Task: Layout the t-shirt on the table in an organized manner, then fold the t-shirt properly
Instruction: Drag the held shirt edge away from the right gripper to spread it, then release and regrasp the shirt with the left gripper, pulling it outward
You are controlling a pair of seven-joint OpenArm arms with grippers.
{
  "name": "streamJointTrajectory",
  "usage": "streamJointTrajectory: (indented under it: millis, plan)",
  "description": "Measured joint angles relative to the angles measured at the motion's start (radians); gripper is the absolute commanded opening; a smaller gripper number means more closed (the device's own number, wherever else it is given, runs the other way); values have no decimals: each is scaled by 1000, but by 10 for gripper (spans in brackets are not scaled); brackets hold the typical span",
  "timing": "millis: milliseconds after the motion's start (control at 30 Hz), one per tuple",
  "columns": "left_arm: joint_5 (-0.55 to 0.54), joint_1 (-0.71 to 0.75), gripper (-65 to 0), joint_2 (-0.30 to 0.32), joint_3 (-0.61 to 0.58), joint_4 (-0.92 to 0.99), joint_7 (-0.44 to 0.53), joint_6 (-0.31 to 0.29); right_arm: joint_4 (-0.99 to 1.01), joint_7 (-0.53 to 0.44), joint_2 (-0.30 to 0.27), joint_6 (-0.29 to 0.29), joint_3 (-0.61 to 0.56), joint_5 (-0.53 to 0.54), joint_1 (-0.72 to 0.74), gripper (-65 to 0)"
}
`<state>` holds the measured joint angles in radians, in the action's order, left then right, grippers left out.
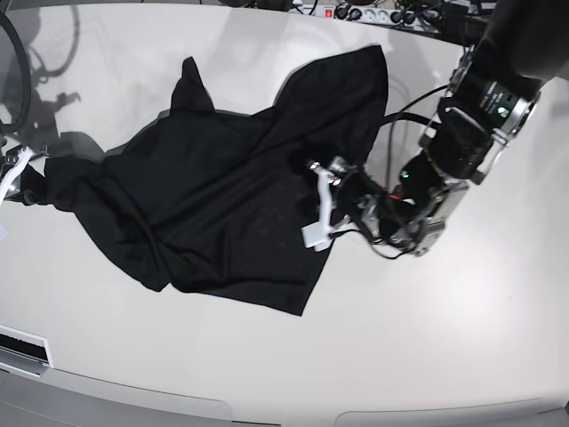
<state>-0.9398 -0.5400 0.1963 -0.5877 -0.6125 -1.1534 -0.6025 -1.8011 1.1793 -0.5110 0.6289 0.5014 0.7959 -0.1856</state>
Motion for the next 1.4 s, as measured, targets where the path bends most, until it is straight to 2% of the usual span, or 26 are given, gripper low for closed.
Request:
streamJointTrajectory:
  millis: [200,267,467,533,567,633,667,700,800,900,1000,1033,1067,1100,1167,1233,1400]
  plan:
    - [-200,27,-650,101,-3,0,-205,-35,0,0,0,0,0,1,2,-650]
    - [-262,26,-650,126,-8,-17,-212,-45,0,0,0,0,0,4,3,-650]
    - [-453,-5,-650,218,-14,-120,-257,-26,0,0,0,0,0,5,3,-650]
    - [-512,-49,-650,229,-14,-179,-249,-44,0,0,0,0,0,5,3,-650]
    - [-517,-77,-650,228,-14,-209,-246,-76,0,0,0,0,0,5,3,-650]
    - [-529,-123,-650,216,-11,-257,-231,-89,0,-1,0,0,0,5,3,-650]
    - [-481,-136,-650,202,-8,-274,-180,-91,0,-1,-1,0,0,4,3,-650]
    - [-375,-140,-650,183,-8,-281,-97,-91,0,0,-1,0,0,4,3,-650]
    - [-51,-125,-650,114,-10,-275,54,-91,0,-1,0,0,0,5,3,-650]
    - [214,-101,-650,28,-11,-269,190,-65,0,-9,0,0,0,5,3,-650]
    - [422,-92,-650,-76,-11,-270,363,-64,0,-10,0,0,0,5,3,-650]
    - [481,-86,-650,-106,-11,-268,401,-45,0,-12,0,0,0,5,3,-650]
    - [533,-78,-650,-131,-15,-259,429,-2,0,-12,0,0,0,5,3,-650]
    - [582,-65,-650,-151,-22,-247,452,35,0,-12,0,-1,0,4,2,-650]
    - [636,-33,-650,-158,-35,-213,470,54,0,-11,0,0,0,4,0,-650]
    - [629,-2,-650,-143,-45,-194,537,52,0,-11,-1,-1,0,3,0,-650]
    - [639,46,-650,-107,-63,-189,563,45,0,-13,2,-1,0,8,0,-650]
